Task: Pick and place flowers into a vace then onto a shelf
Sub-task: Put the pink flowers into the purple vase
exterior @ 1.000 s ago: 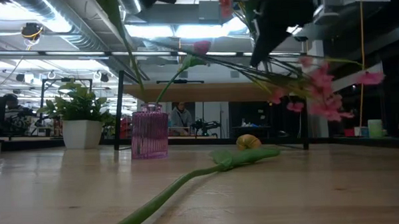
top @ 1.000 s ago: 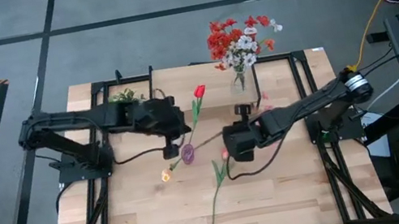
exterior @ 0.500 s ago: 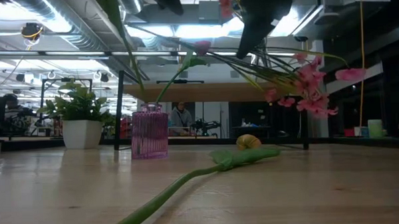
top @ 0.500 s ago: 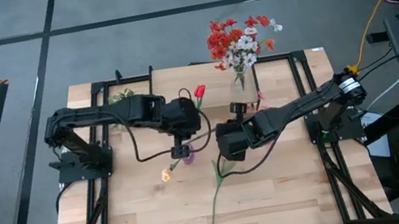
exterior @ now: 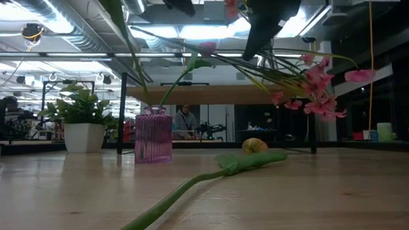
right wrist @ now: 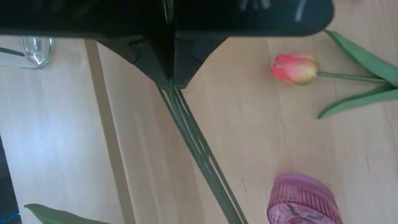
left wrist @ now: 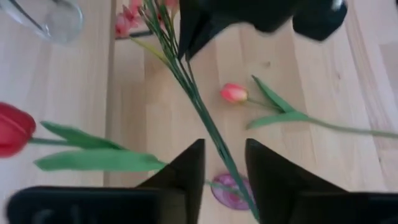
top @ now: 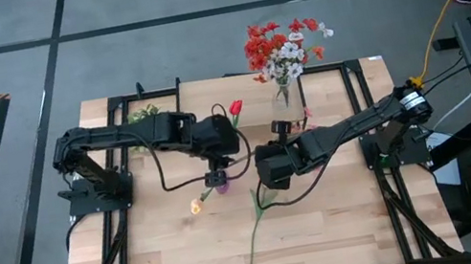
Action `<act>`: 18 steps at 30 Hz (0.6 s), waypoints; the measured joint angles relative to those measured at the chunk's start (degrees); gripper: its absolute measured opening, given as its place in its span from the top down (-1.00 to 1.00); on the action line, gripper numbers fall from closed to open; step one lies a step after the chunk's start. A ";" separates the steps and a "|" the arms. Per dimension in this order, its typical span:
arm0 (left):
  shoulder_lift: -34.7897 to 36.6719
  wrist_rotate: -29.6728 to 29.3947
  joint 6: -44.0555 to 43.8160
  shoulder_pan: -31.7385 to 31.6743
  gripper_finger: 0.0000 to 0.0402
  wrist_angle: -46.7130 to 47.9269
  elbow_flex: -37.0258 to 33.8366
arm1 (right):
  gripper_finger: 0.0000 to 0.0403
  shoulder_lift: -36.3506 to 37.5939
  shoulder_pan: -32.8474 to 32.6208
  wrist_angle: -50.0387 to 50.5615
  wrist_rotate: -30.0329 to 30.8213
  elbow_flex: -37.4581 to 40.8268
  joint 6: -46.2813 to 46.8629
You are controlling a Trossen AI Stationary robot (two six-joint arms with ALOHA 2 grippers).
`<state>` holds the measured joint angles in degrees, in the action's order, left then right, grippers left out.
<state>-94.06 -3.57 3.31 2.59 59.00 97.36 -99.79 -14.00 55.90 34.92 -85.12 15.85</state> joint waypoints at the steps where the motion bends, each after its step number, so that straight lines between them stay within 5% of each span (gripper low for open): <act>1: 0.00 0.00 -0.02 0.00 0.40 -0.91 0.00 | 1.00 0.00 0.00 0.00 0.00 0.00 -0.02; 7: 0.00 -0.25 -1.82 0.00 0.12 -2.21 0.00 | 1.00 0.00 0.00 0.00 0.02 0.00 -0.02; 18: -2.50 -4.53 -1.91 -0.01 0.09 -2.36 -1.41 | 1.00 0.02 -0.02 -1.44 0.66 0.02 -1.51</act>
<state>-96.56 -8.10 1.41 2.58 56.64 95.95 -99.77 -14.02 54.46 35.57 -85.10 14.34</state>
